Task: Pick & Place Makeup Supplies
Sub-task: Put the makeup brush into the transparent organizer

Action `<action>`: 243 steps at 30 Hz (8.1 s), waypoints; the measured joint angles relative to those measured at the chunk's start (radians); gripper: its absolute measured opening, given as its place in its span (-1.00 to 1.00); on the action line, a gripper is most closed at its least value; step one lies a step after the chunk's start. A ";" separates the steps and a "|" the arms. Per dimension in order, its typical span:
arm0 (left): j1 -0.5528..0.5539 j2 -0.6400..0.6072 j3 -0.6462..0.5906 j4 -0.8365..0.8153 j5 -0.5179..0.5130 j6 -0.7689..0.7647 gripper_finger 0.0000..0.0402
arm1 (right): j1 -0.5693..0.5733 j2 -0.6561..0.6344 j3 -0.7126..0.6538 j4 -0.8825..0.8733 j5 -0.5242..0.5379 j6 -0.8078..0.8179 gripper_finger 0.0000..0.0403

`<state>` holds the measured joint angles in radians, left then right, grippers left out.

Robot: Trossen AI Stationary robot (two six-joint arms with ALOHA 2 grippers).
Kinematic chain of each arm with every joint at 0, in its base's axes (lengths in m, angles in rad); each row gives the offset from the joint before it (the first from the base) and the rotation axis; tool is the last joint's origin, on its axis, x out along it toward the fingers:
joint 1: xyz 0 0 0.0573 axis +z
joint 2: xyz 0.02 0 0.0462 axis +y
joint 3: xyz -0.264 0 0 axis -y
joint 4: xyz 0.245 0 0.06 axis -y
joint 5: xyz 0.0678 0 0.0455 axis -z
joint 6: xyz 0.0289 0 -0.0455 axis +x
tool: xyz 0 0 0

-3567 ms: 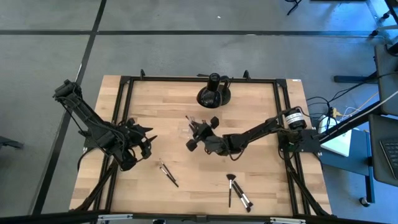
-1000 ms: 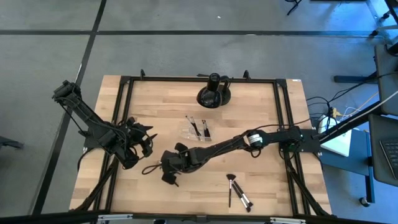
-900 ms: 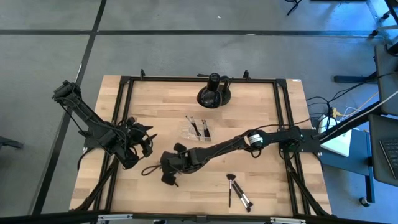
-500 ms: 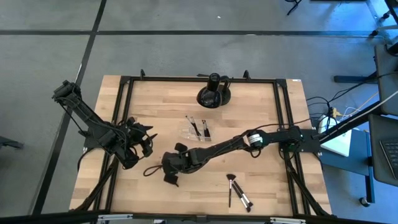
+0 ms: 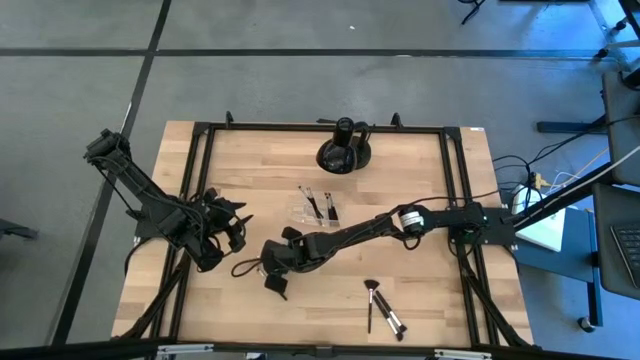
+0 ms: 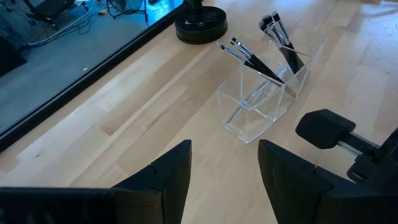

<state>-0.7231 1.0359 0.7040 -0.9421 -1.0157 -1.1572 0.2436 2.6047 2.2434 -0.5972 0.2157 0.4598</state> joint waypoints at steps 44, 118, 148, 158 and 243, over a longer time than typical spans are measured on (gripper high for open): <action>-0.001 0.000 0.000 -0.003 0.049 -0.050 -0.10 | 0.135 -0.198 -0.001 -0.399 0.703 0.186 -0.89; 0.028 0.000 0.000 0.030 0.039 -0.015 -0.10 | -0.093 -0.641 -1.286 1.473 0.542 -0.336 -0.70; 0.077 0.000 0.000 0.121 0.063 0.102 -0.10 | 0.118 -0.336 -0.430 0.367 0.210 0.031 -0.69; 0.090 0.001 0.000 0.124 0.122 0.121 -0.10 | 0.128 -0.033 0.070 0.026 0.116 0.124 -0.69; 0.090 0.001 0.000 0.126 0.150 0.124 -0.10 | 0.175 0.010 0.110 -0.298 0.158 0.174 -0.81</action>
<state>-0.6331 1.0369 0.7036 -0.8158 -0.8657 -1.0336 0.4181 2.6146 2.3531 -0.8948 0.3739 0.6339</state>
